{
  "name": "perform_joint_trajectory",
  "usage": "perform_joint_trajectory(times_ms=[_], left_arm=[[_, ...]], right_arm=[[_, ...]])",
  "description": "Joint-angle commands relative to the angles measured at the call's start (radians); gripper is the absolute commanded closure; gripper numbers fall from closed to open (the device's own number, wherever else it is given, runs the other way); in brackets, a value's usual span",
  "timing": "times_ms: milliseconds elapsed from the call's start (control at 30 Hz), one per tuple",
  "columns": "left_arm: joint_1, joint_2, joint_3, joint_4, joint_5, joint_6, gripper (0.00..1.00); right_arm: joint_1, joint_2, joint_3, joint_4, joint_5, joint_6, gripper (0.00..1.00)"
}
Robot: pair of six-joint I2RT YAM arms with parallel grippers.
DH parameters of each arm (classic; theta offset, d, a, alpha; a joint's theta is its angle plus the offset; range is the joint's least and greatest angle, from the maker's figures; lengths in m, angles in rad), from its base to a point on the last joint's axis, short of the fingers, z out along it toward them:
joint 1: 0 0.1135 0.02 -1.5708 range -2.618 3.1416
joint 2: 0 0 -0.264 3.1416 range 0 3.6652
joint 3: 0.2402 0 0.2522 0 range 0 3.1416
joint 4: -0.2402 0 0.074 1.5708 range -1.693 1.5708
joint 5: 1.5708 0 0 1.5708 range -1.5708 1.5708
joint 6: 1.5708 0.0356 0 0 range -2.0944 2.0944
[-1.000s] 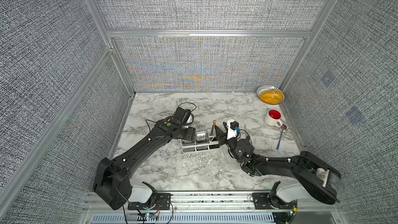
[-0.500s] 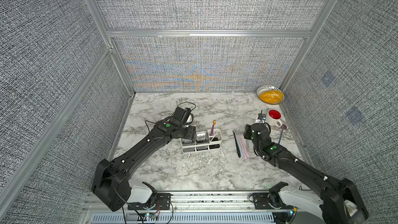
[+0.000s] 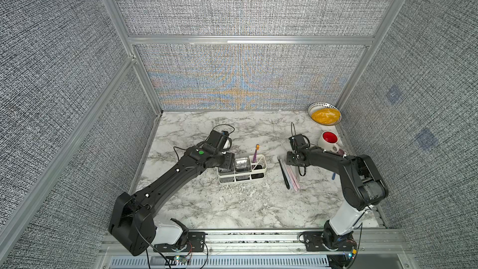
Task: Place the toothbrush into the toothbrush holder
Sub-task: Pick up the toothbrush from the center of the board.
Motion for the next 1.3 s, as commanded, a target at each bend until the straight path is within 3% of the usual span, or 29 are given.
perform_joint_trajectory(times_ms=[0, 167, 333, 533, 967, 1100, 1267], left_arm=[[0.0, -0.004, -0.001, 0.007, -0.026, 0.014, 0.32], [-0.001, 0.014, 0.003, 0.014, -0.019, 0.02, 0.32], [0.0, 0.014, 0.002, 0.015, -0.021, 0.019, 0.32], [0.0, 0.011, 0.002, 0.013, -0.028, 0.021, 0.32], [0.0, 0.02, 0.021, 0.008, -0.022, 0.017, 0.32], [-0.001, 0.034, 0.038, 0.009, -0.014, 0.011, 0.32], [0.0, 0.039, 0.057, 0.006, -0.001, -0.006, 0.32]], right_arm=[[-0.006, 0.001, -0.023, -0.019, -0.002, 0.006, 0.44], [-0.017, 0.014, -0.046, 0.003, -0.024, -0.001, 0.47], [-0.031, 0.014, -0.07, 0.043, -0.059, -0.003, 0.74], [-0.032, -0.021, -0.083, 0.072, -0.071, -0.025, 0.91], [0.001, -0.384, -0.12, 0.145, -0.057, -0.075, 0.98], [0.101, -0.493, -0.128, 0.234, -0.047, -0.085, 0.98], [0.277, -0.537, -0.174, 0.482, 0.037, -0.113, 0.98]])
